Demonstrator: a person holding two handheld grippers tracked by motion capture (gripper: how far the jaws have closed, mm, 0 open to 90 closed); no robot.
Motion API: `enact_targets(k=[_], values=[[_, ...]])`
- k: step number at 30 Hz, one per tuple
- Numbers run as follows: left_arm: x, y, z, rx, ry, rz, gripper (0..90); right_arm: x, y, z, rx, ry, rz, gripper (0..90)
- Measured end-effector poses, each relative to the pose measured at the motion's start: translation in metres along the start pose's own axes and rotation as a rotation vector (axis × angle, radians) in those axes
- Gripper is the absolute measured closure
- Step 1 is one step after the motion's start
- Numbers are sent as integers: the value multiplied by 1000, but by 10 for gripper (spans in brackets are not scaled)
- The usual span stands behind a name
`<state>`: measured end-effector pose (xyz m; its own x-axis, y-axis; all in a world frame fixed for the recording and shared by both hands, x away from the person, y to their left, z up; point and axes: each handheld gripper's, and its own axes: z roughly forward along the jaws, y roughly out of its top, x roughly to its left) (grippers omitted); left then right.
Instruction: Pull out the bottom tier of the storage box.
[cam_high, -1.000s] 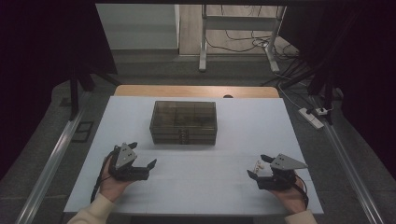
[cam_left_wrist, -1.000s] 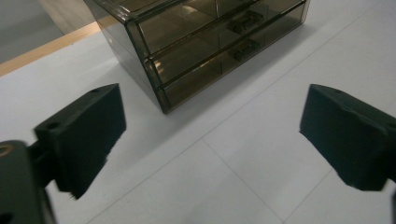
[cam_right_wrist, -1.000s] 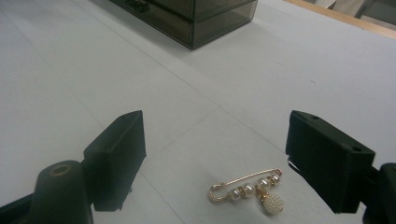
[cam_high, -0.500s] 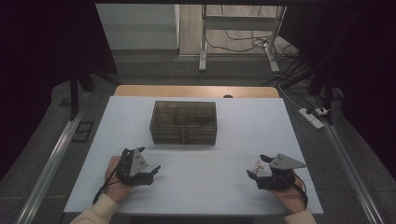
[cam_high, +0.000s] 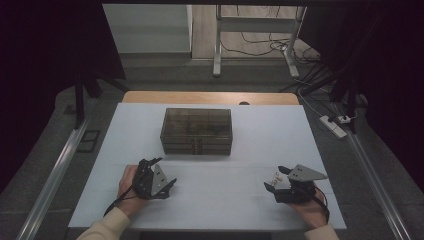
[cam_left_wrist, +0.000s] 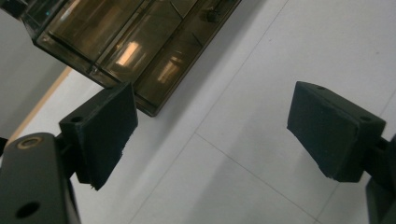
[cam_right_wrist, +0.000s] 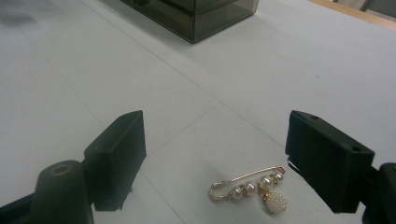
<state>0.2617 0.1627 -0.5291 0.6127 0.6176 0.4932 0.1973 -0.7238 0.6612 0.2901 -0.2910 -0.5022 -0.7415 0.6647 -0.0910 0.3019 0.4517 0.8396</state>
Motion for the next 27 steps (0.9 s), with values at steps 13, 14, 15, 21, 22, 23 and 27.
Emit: enact_targets(k=[13,14,15,21,22,23,27], values=[[-2,8,9,-5,50,87,167,0,0,1,3,3,-1,196],[-3,9,10,-8,59,105,170,0,0,1,0,4,-2,196],[-3,9,10,-8,59,105,171,0,0,1,0,4,-2,196],[-6,14,14,-21,82,151,186,0,0,1,4,5,-1,197],[-6,14,14,-21,82,151,187,0,0,1,4,5,-1,197],[-7,15,15,-21,86,161,187,0,0,1,4,5,-1,196],[-11,16,18,-17,90,185,193,0,0,1,3,6,0,196]])
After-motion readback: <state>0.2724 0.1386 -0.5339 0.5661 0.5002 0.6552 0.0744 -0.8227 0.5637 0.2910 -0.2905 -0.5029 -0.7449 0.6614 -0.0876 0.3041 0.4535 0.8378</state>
